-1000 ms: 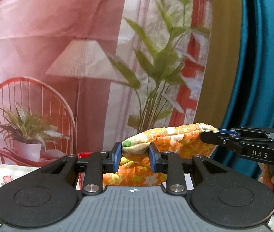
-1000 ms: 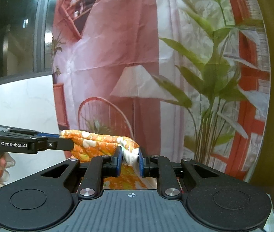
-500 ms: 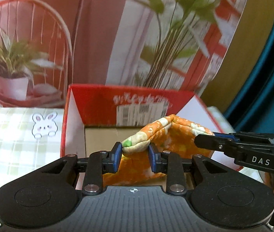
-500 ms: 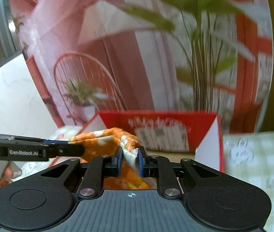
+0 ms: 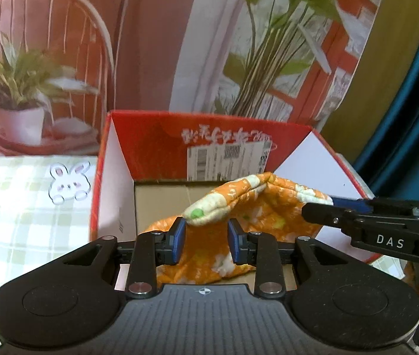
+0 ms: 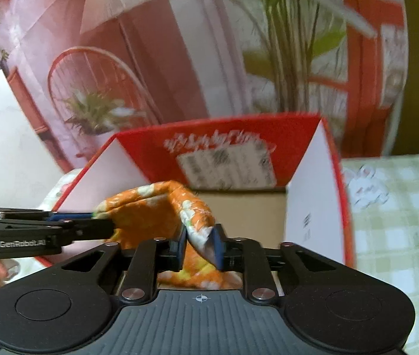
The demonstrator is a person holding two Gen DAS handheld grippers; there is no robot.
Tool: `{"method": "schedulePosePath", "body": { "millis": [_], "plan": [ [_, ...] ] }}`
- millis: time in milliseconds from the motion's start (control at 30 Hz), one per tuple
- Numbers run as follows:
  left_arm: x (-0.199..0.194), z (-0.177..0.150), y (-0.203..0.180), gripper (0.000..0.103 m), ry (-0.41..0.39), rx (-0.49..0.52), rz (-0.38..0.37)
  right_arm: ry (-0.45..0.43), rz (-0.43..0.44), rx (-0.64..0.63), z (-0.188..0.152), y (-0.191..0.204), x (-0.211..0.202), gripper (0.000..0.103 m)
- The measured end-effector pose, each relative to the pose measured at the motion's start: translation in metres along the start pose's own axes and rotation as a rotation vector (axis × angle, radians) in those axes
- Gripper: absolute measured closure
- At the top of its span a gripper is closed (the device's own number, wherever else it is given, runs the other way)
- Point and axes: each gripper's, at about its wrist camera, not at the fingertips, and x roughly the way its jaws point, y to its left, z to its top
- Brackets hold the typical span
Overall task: Organize soft objects
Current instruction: 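Lift the orange cloth with the left tool and lower it into the red box, then open the left tool and withdraw it from the box, then grasp the white tissue bundle beside the box with the left tool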
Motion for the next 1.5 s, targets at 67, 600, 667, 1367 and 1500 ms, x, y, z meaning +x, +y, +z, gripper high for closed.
{"method": "schedulePosePath", "body": {
  "millis": [67,600,667,1367,1500],
  "plan": [
    [-0.009,0.0,-0.001,0.065,-0.02,0.013,0.007,-0.047,-0.039,-0.038,0.0,0.006,-0.007,0.065],
    [-0.074,-0.045,-0.003,0.064,-0.063,-0.037,0.024,-0.14,0.053,-0.045,-0.043,0.021,-0.082,0.056],
    [-0.078,-0.051,-0.001,0.064,-0.075,-0.02,0.024,-0.116,0.049,-0.045,-0.054,0.021,-0.08,0.057],
    [-0.049,-0.082,0.018,0.065,0.071,-0.156,-0.043,-0.03,0.011,0.007,-0.084,-0.04,-0.084,0.066],
    [-0.04,-0.085,0.021,0.065,0.099,-0.175,-0.039,0.0,0.009,0.035,-0.086,-0.054,-0.077,0.066]
  ]
}}
